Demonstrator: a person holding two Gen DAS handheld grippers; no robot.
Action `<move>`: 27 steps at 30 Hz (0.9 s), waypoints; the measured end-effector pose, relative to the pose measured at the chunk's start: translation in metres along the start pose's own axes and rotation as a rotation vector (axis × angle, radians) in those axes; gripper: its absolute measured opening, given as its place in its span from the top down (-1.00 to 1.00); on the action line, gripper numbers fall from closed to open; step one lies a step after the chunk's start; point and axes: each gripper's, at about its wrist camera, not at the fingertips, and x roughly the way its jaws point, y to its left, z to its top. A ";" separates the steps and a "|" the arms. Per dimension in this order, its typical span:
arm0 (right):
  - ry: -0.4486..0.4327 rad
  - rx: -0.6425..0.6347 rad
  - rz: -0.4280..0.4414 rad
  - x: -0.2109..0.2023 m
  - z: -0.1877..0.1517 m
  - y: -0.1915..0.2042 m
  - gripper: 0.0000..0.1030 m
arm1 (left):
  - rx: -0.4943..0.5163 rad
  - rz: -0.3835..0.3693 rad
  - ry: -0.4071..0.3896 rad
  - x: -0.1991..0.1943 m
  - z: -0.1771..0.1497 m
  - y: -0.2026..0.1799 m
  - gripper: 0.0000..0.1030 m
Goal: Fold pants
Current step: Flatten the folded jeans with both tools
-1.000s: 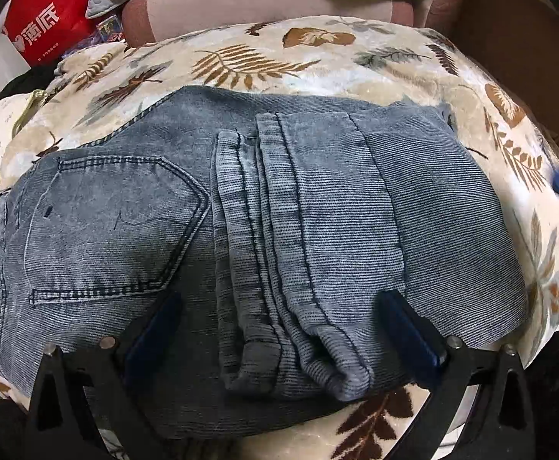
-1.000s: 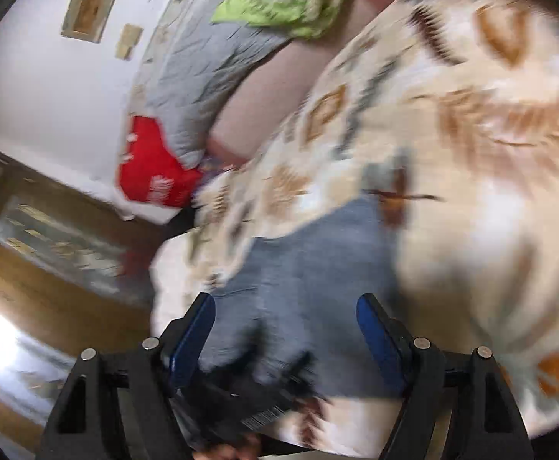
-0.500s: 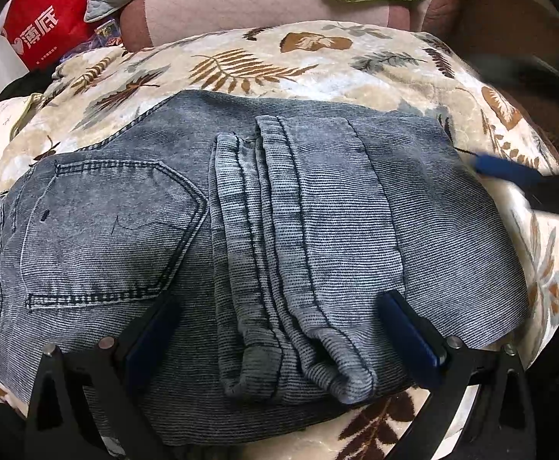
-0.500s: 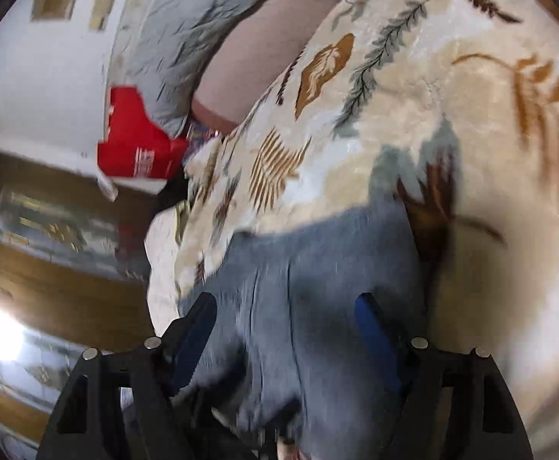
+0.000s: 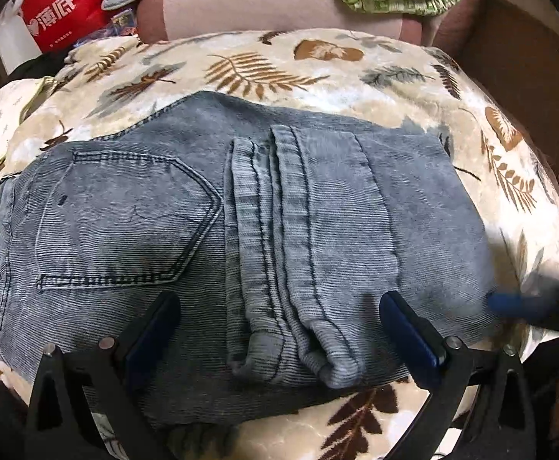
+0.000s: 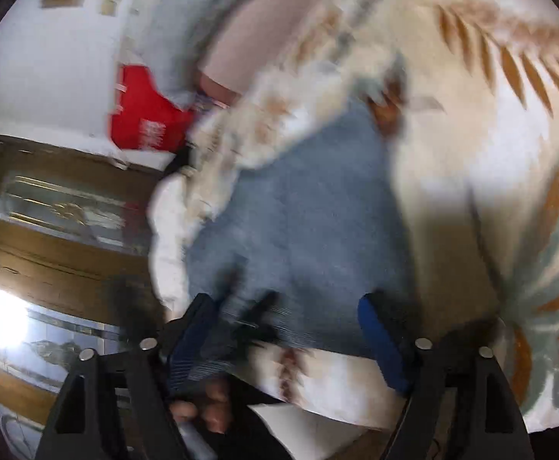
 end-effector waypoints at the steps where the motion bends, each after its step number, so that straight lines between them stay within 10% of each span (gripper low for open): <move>1: -0.001 0.013 0.017 0.003 -0.001 -0.006 -0.57 | 0.009 0.010 0.020 0.006 -0.001 -0.001 -1.00; 11: -0.106 -0.019 0.035 -0.031 0.011 0.012 -0.57 | 0.053 0.011 -0.002 0.008 -0.002 -0.006 -1.00; 15: -0.159 -0.147 -0.138 -0.041 0.040 0.055 -0.57 | 0.058 0.007 -0.016 0.007 -0.002 -0.007 -1.00; 21: -0.056 -0.235 -0.083 0.005 0.094 0.090 -0.57 | 0.059 0.000 -0.027 0.005 -0.005 -0.007 -1.00; 24: -0.055 -0.193 -0.255 0.043 0.118 0.064 -0.57 | 0.063 -0.005 -0.027 0.005 -0.005 -0.006 -1.00; 27: -0.072 -0.134 -0.222 0.045 0.117 0.049 -0.57 | 0.071 -0.015 -0.033 0.005 -0.004 -0.006 -1.00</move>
